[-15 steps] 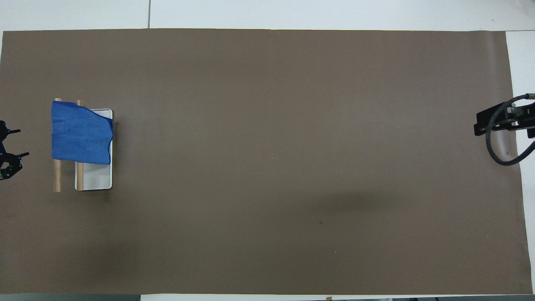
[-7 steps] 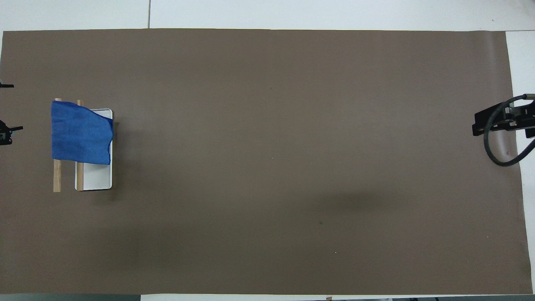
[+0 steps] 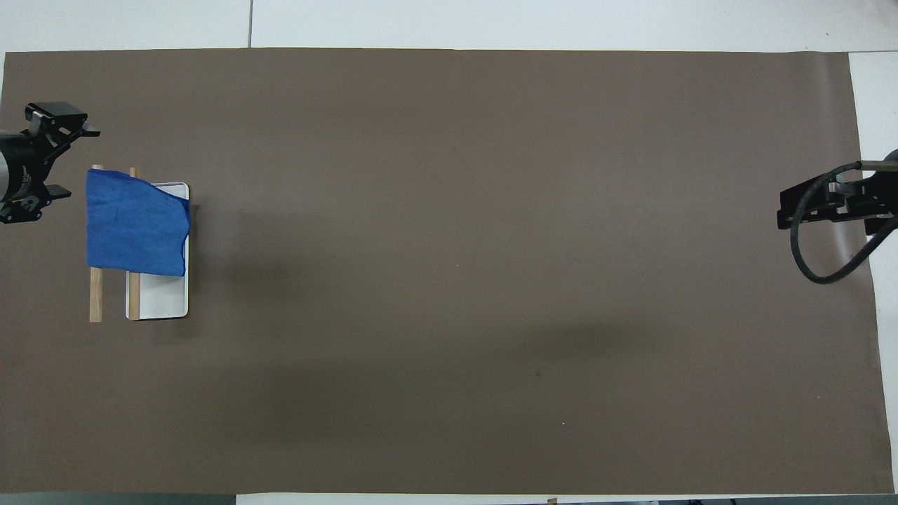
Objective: Right arm passes towel to left arm to hang
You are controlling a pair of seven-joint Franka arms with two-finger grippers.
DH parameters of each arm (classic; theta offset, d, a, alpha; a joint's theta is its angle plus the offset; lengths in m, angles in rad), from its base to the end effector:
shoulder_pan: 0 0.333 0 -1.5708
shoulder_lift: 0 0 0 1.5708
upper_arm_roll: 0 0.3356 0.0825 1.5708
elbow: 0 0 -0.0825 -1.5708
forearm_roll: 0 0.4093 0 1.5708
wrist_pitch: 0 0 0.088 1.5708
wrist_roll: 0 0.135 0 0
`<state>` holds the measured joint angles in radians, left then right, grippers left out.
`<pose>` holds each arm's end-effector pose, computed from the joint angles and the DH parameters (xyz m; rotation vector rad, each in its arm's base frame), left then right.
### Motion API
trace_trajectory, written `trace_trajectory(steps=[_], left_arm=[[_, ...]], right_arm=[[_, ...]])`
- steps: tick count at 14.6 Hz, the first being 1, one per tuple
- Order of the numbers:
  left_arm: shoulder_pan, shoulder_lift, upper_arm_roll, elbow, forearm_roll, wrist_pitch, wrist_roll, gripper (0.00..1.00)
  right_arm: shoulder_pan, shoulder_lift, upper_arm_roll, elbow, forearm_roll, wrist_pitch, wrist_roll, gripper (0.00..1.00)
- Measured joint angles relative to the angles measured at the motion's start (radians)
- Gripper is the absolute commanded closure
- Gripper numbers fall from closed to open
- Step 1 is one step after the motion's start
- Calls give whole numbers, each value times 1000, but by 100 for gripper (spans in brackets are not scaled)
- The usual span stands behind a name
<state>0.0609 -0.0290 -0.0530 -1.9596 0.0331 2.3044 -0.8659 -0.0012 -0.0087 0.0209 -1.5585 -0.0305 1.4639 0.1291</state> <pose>0.6161 0.0060 0.5104 2.6996 1.2316 0.5289 0.5631 0.0068 0.6184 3.0972 -0.1726 -0.1294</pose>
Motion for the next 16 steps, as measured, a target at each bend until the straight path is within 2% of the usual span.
trace_trajectory(steps=[3,8,12,16], left_arm=[[-17,1,-3,16,-21,-45,245,0],[-52,0,-5,173,-29,-341,541,0],[-58,0,-6,279,-51,-542,713,0],[-56,1,-3,308,-53,-670,834,0]], right_arm=[[15,-1,1,-1,0,3,8,0],[15,-3,1,-2,0,6,8,0],[15,-3,1,-2,0,6,8,0],[15,-3,1,-2,0,7,8,0]])
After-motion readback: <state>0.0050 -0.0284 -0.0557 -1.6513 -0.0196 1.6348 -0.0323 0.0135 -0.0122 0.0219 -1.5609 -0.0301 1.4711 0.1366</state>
